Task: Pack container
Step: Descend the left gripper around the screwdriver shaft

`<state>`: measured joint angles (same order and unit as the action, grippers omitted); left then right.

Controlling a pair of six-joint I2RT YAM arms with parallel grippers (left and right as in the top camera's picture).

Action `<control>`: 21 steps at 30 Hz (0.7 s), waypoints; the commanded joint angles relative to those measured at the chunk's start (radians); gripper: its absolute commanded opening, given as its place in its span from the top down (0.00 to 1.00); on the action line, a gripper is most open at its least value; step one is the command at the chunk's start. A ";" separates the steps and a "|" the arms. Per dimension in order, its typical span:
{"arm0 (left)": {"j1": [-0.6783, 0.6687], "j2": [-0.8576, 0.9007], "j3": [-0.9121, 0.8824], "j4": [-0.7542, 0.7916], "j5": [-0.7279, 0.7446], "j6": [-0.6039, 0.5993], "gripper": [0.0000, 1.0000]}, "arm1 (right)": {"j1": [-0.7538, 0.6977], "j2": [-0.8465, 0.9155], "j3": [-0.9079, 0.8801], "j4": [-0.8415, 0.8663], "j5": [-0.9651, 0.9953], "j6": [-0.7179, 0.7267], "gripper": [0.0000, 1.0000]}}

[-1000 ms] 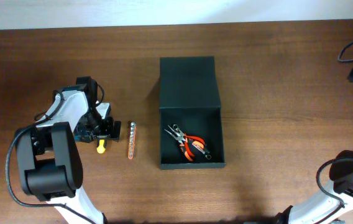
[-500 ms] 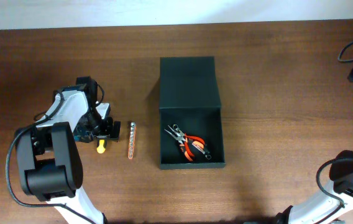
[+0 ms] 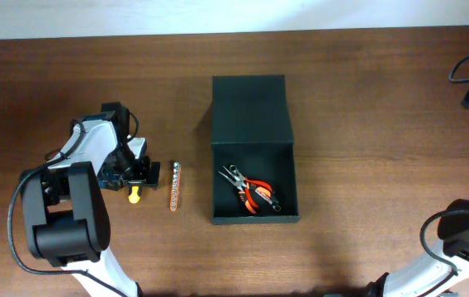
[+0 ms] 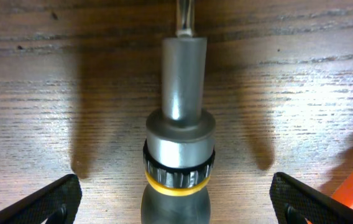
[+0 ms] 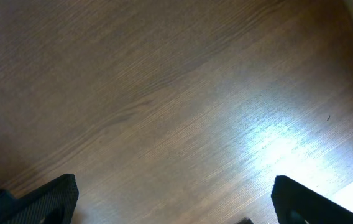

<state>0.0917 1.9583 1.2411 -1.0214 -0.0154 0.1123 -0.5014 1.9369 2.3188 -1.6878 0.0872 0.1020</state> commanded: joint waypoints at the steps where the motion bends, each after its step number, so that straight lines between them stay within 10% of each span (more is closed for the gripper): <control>1: -0.002 0.013 0.003 -0.004 -0.007 0.005 0.01 | -0.004 0.001 -0.002 0.000 -0.002 0.008 0.01; 21: -0.002 0.013 0.003 -0.012 -0.008 -0.011 0.01 | -0.004 0.001 -0.002 0.000 -0.002 0.008 0.01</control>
<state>0.0917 1.9583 1.2411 -1.0290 -0.0154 0.1112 -0.5014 1.9369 2.3188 -1.6875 0.0872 0.1020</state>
